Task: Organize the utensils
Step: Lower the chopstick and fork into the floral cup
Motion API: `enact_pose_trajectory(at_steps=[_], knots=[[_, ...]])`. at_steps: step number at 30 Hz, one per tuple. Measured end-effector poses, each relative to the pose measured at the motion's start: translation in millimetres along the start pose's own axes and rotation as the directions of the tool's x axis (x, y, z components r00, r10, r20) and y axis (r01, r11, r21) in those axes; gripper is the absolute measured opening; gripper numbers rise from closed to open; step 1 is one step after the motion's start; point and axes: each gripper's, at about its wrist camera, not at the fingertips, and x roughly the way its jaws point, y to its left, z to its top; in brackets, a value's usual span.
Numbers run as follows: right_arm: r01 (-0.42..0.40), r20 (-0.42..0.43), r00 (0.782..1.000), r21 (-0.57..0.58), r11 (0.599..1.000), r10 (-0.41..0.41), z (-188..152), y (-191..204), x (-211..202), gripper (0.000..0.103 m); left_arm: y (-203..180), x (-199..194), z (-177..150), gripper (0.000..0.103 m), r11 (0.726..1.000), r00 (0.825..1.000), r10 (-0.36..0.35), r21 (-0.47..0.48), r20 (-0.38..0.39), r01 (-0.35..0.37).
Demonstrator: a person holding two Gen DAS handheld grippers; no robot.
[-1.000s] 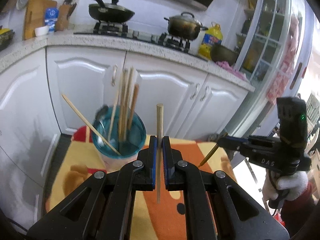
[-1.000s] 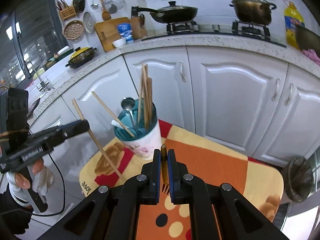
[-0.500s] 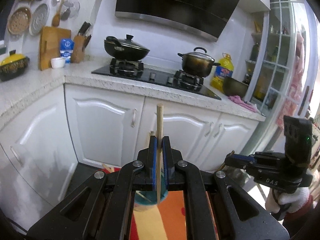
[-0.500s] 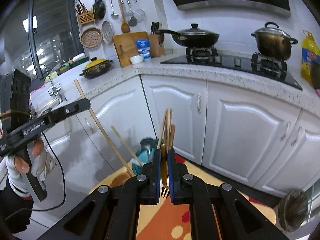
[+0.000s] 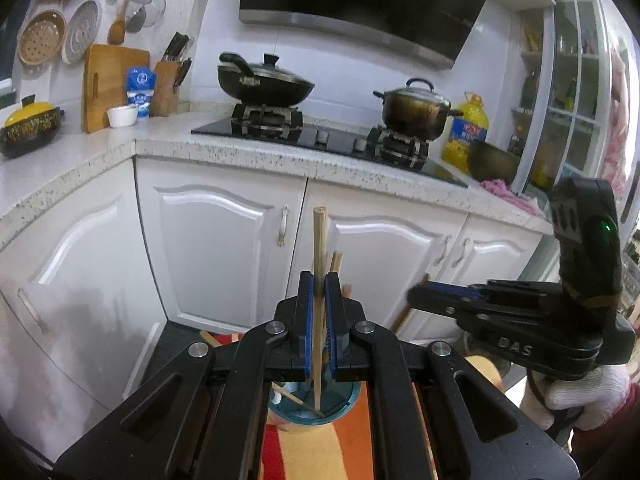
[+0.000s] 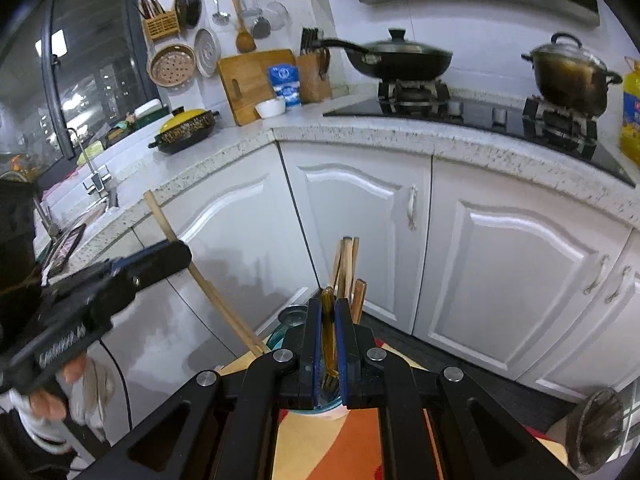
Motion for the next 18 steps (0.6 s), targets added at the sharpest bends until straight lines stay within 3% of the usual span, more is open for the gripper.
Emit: enact_pose_trajectory(at_steps=[18], knots=[[-0.022,-0.178,0.983,0.100,0.995,0.040,-36.1,-27.9,99.5,0.006,10.2,55.9,-49.8,0.004,0.998,0.990,0.023,-0.057,-0.139,-0.031]])
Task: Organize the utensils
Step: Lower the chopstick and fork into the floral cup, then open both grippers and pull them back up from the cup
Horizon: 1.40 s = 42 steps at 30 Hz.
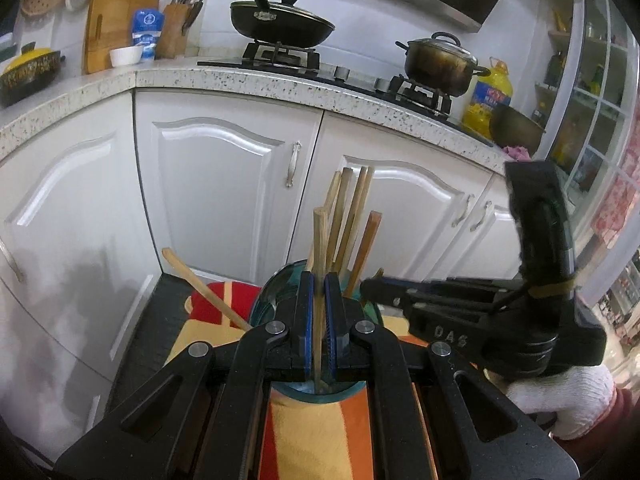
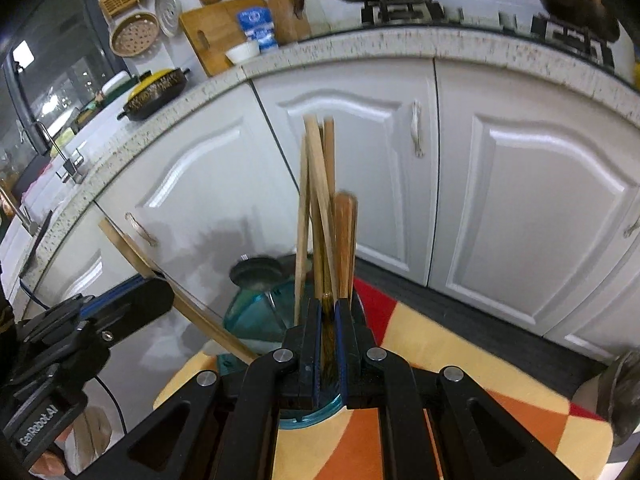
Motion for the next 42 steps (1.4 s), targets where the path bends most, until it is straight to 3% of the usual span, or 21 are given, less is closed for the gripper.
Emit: enact_pose_trajectory(at_steps=[6,7,9,11,18,26,29,42], knots=[[-0.009,-0.027,1.000,0.052,0.999,0.010,-11.0,-12.2,10.0,0.007,-2.7,-0.3,-2.9,0.004,1.000,1.000,0.001,0.007,-0.001,-0.001],[-0.017,-0.023,1.000,0.063,0.998,0.018,-12.2,-14.2,6.7,0.009,-2.4,-1.1,-3.4,0.004,1.000,1.000,0.000,0.007,-0.002,0.000],[-0.025,-0.012,1.000,0.070,0.997,0.026,-14.6,-15.8,-1.3,0.023,-2.5,-1.6,-3.2,0.004,1.000,1.000,-0.004,0.004,-0.009,0.004],[-0.022,0.000,1.000,0.061,0.998,0.022,-17.3,-14.5,-10.1,0.025,-2.1,-3.0,-2.8,0.006,1.000,1.000,-0.007,0.000,-0.010,0.007],[0.035,0.020,0.999,0.030,0.999,-0.036,-38.4,-8.8,-31.0,0.030,-3.5,-14.8,-2.8,0.029,1.000,1.000,-0.006,0.009,0.004,0.006],[0.061,0.045,0.997,0.031,0.998,-0.062,-53.4,1.3,-47.7,0.031,-11.7,-34.6,-11.3,0.042,1.000,1.000,0.011,0.022,0.022,-0.012],[0.077,0.062,0.995,0.020,0.997,-0.078,-55.6,7.3,-56.8,0.036,-17.0,-40.5,-17.5,0.044,0.999,1.000,0.017,0.027,0.025,-0.018],[0.106,0.106,0.988,0.033,0.994,-0.109,-77.9,11.1,-93.4,0.040,-43.1,-52.5,-41.0,0.047,0.991,0.995,0.086,0.098,0.039,-0.090]])
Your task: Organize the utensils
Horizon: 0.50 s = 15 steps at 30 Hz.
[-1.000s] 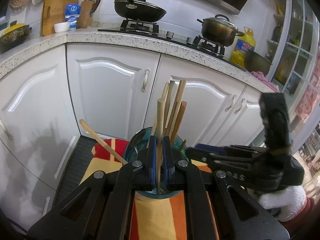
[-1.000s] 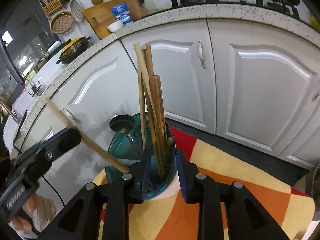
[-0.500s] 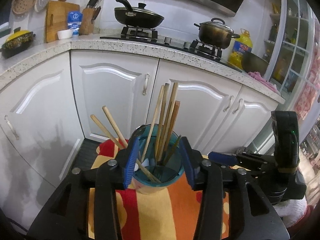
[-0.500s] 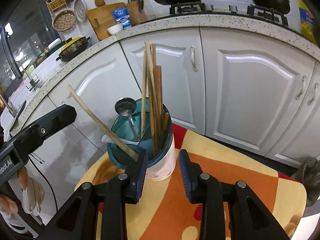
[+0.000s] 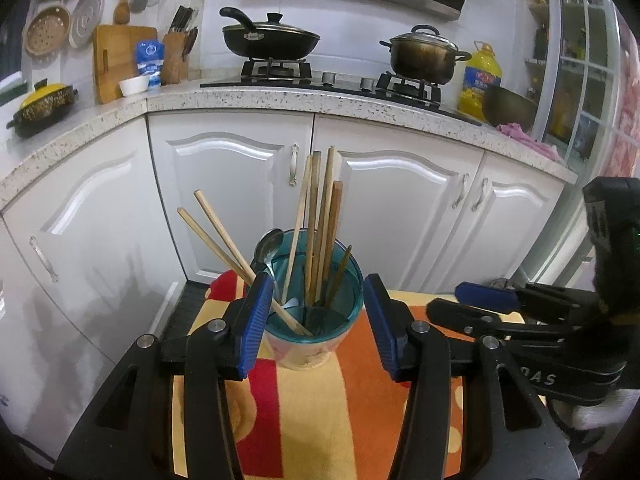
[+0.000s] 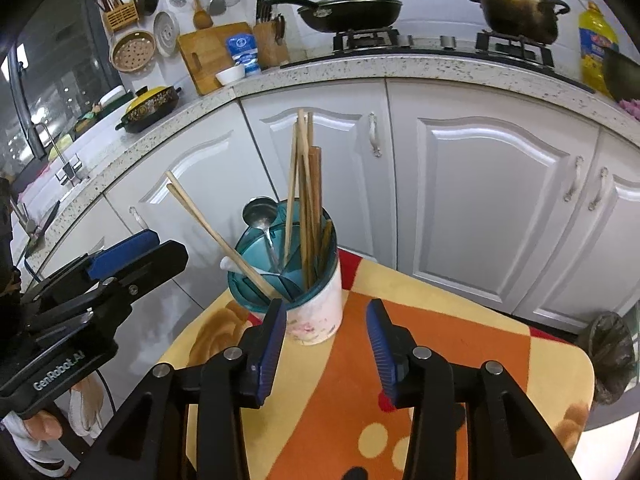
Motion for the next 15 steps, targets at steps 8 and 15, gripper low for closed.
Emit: enact_pose_trajectory(at_steps=[8,15], knots=[[0.034,0.016,0.999,0.020,0.999,-0.035,-16.4,-10.1,-23.6,0.041,-17.2,-4.5,-9.5,0.047,1.000,1.000,0.003,0.025,-0.002,-0.003],[0.047,0.013,0.999,0.034,0.998,-0.047,-26.4,-12.2,-28.5,0.042,-26.1,-4.5,-19.0,0.047,0.999,1.000,0.008,0.045,-0.014,-0.008]])
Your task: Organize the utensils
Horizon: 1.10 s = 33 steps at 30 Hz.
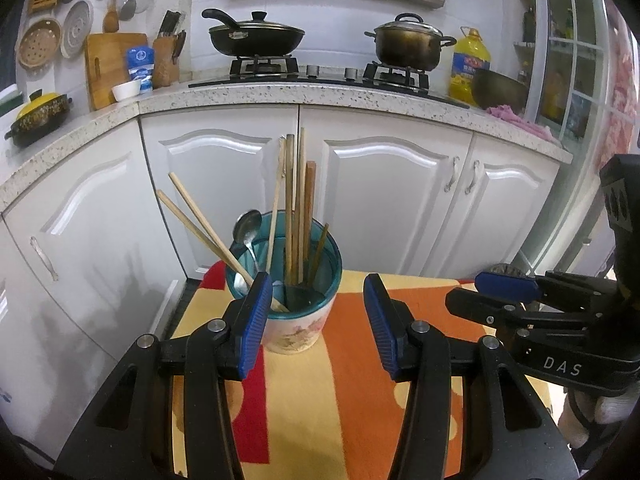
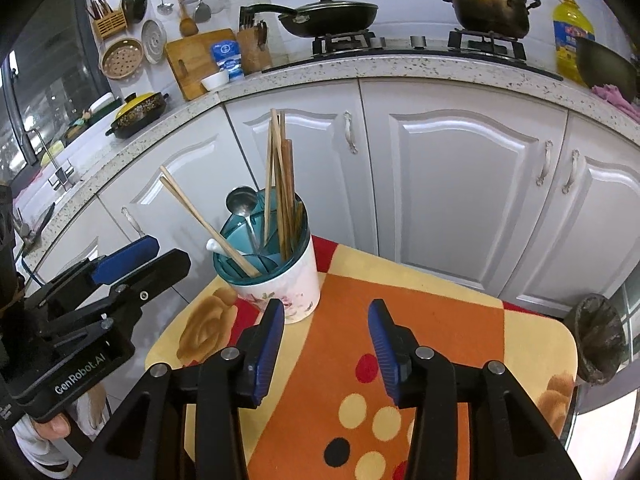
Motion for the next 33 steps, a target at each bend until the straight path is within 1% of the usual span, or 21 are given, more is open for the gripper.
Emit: enact_pose_trajectory(at_steps=[8,13,16,19,22,26,28,31,33], knots=[[0.009,0.007,1.000,0.000,1.000,-0.009,0.2,3.9,0.6,0.045,-1.9,1.1,-2.2,0.047,1.000,1.000,0.010,0.002,-0.001,-0.010],[0.016,0.023,1.000,-0.003,1.000,-0.016,3.3,6.8,2.2,0.047,2.3,-1.7,-2.1,0.047,0.999,0.999,0.049,-0.002,0.022,-0.049],[0.019,0.025,0.999,-0.008,1.000,-0.019,4.3,8.4,4.0,0.053,5.4,-4.6,-1.4,0.047,0.998,0.997,0.062,-0.005,0.037,-0.062],[0.027,0.023,0.999,-0.012,1.000,-0.027,5.1,10.8,6.4,0.053,9.8,-5.0,-0.7,0.047,0.998,0.997,0.068,-0.015,0.039,-0.067],[0.018,0.027,0.999,-0.003,1.000,-0.018,6.4,11.8,7.1,0.054,10.8,-6.4,-0.6,0.047,0.997,0.996,0.078,-0.006,0.044,-0.078],[0.012,0.030,0.999,-0.010,1.000,-0.012,8.4,14.4,9.0,0.054,11.1,-10.1,-2.5,0.047,0.994,0.993,0.110,0.013,0.050,-0.110],[0.009,0.035,0.999,-0.011,1.000,-0.009,9.7,14.3,9.6,0.054,13.7,-11.0,-3.1,0.047,0.992,0.991,0.123,0.011,0.050,-0.123],[0.010,0.039,0.999,-0.012,1.000,-0.010,10.4,12.3,9.8,0.055,17.6,-13.2,-4.9,0.047,0.987,0.984,0.163,0.001,0.067,-0.163],[0.014,0.035,0.999,-0.003,1.000,-0.014,9.7,9.2,11.4,0.056,20.7,-12.8,-5.9,0.047,0.985,0.983,0.174,-0.008,0.066,-0.174]])
